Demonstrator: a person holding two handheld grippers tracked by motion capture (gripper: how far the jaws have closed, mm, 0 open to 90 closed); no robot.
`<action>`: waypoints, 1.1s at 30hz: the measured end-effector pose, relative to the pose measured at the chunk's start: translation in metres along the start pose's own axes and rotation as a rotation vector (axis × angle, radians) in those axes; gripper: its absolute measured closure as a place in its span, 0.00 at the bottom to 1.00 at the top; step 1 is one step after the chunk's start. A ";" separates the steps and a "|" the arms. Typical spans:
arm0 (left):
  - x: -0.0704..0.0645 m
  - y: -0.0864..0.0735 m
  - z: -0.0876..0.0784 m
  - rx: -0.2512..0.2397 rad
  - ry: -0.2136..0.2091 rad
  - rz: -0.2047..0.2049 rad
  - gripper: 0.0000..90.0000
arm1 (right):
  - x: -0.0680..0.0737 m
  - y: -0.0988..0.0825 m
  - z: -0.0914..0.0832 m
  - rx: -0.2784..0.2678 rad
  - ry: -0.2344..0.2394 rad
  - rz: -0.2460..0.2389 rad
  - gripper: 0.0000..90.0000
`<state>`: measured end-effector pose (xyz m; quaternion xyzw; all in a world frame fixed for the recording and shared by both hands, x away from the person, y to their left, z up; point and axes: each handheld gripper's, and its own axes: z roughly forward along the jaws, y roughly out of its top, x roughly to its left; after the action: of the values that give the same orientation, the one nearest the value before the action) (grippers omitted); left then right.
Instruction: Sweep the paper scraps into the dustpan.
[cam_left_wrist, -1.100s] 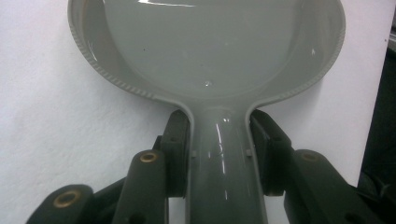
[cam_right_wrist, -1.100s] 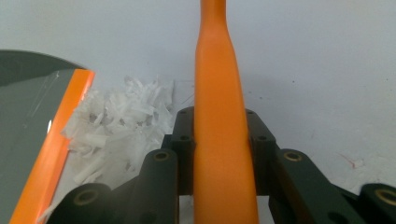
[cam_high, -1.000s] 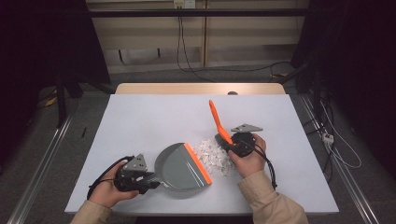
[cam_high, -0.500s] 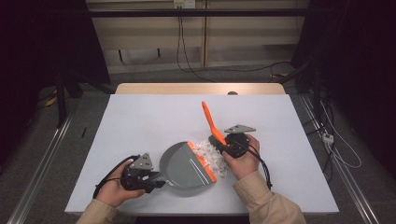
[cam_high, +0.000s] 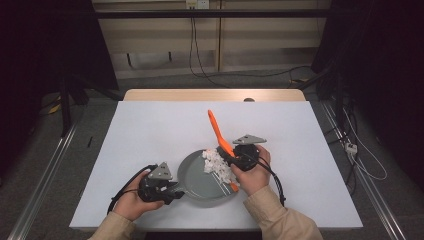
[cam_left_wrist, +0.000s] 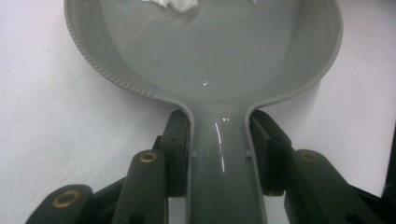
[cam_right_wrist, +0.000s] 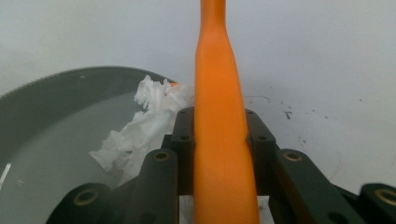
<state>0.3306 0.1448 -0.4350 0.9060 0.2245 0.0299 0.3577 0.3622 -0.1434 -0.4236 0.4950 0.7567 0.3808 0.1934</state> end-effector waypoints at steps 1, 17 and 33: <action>-0.001 0.002 0.001 0.003 0.022 -0.003 0.70 | 0.002 0.001 0.001 0.000 0.004 -0.010 0.80; 0.003 0.002 0.006 -0.025 0.011 -0.029 0.69 | 0.008 0.010 -0.002 -0.057 0.128 0.002 0.80; 0.001 0.002 0.004 -0.001 0.047 -0.012 0.70 | -0.034 0.017 -0.019 -0.109 0.058 0.083 0.80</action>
<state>0.3335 0.1412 -0.4369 0.9034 0.2383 0.0492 0.3530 0.3745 -0.1771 -0.4019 0.5037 0.7189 0.4432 0.1821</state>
